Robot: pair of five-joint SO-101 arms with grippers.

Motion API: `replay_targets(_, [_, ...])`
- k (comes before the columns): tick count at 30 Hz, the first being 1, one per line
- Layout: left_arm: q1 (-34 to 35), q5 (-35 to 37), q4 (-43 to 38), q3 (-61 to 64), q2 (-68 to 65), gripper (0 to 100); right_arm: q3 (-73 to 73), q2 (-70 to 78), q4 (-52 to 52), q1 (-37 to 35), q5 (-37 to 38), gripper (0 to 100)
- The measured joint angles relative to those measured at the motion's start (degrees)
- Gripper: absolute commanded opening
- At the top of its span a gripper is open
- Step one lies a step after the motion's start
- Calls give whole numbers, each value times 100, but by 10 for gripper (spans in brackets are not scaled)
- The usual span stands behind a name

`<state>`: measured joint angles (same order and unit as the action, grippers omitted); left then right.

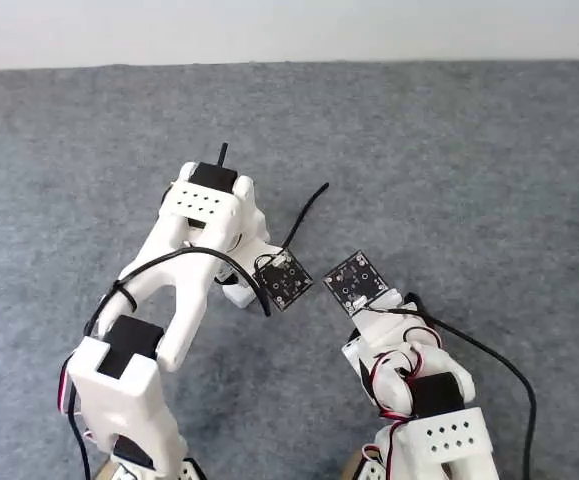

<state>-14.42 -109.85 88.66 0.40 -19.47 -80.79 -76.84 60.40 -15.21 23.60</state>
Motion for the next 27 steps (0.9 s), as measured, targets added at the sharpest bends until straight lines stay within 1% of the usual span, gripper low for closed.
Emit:
replay_targets(7, [-123,9,-97,35,-334,10,0,0,0,0,0,314])
replay_targets(18, [-141,123,-114,35,-404,10,0,0,0,0,0,314])
replay_targets(23, [-149,123,-475,343,-387,10,0,0,0,0,0,314])
replay_targets(27, [-185,343,-580,413,-378,10,0,0,0,0,0,314])
